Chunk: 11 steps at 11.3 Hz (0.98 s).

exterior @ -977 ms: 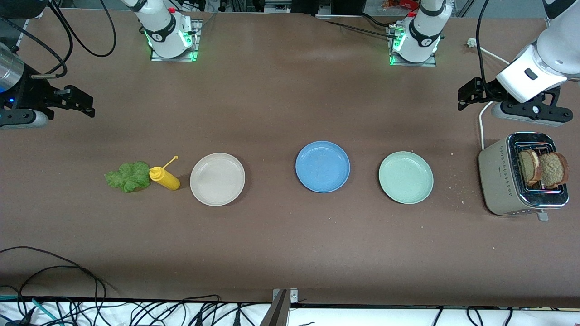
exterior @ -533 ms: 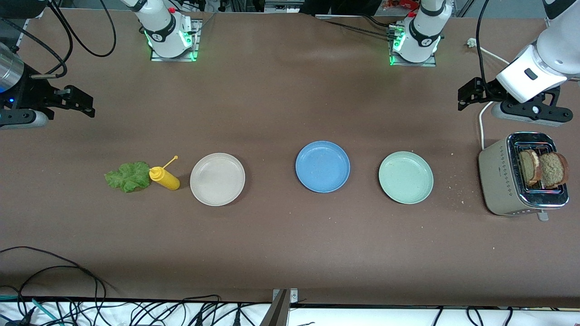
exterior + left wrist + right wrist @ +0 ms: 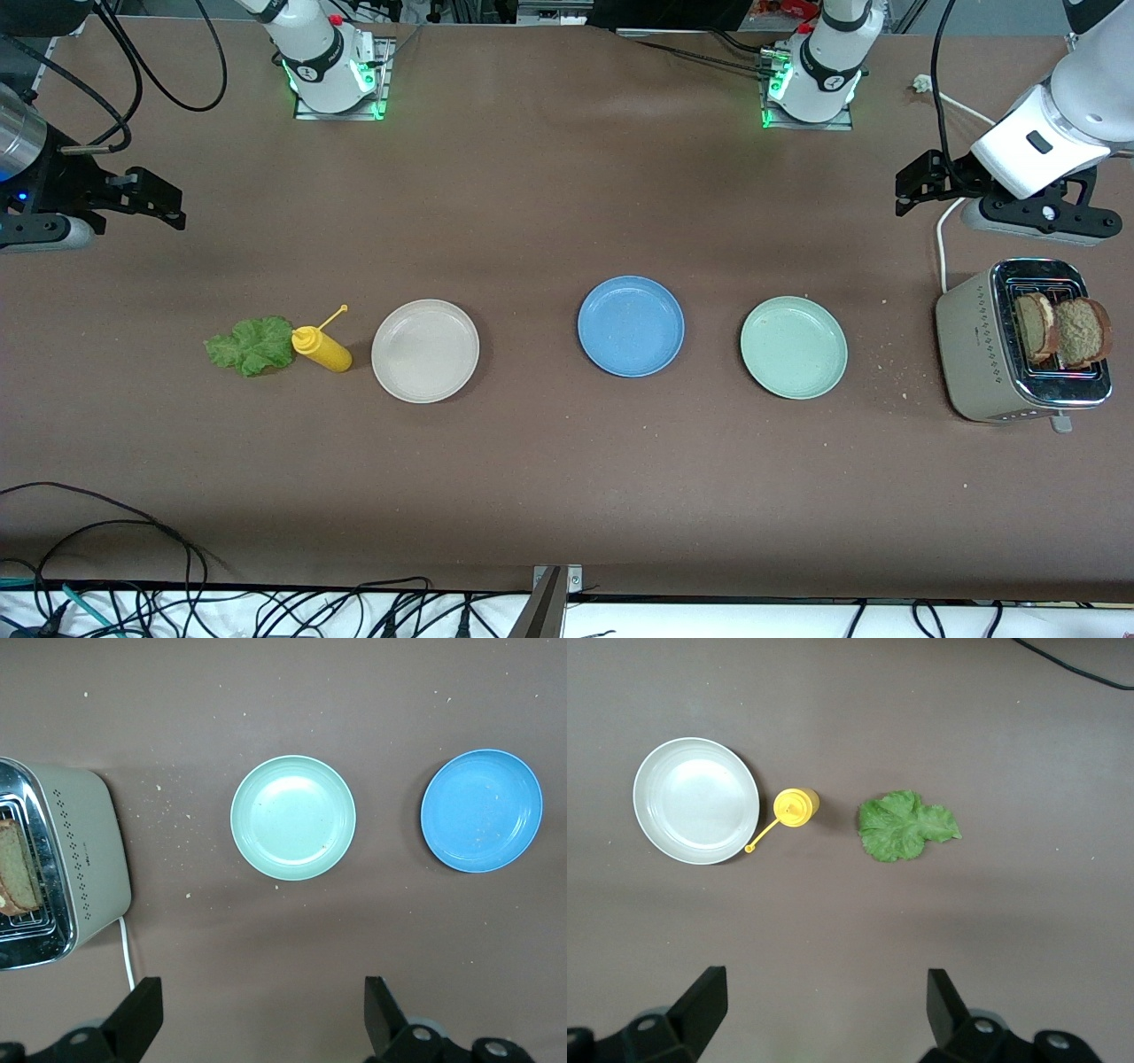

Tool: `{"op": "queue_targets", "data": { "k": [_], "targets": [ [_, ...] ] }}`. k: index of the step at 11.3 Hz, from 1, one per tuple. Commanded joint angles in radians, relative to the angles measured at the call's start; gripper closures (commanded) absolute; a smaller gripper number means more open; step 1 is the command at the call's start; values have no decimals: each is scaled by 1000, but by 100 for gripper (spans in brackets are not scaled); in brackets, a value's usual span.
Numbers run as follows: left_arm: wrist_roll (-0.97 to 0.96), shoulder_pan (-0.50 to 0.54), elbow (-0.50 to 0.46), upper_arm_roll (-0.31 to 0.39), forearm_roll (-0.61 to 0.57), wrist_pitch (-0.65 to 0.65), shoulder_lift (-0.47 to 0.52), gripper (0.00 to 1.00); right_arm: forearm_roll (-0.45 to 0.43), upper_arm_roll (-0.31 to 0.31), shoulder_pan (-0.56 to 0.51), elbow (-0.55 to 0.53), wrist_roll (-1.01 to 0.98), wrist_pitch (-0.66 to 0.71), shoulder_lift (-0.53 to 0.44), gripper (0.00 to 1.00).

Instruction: Make sandwich in blue plate with both arms

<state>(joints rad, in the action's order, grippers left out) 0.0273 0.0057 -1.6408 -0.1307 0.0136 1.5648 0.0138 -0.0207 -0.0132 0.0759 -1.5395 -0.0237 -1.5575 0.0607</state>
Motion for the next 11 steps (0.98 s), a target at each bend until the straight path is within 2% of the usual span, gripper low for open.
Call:
{"op": "queue_targets", "data": {
  "k": [1, 11],
  "targets": [
    [-7, -3, 27, 2, 29, -14, -11, 0, -5, -1, 2, 22, -2, 7, 8, 0],
    [-4, 8, 27, 3, 29, -14, -11, 0, -10, 7, 2, 39, -2, 8, 10, 0]
  ]
}}
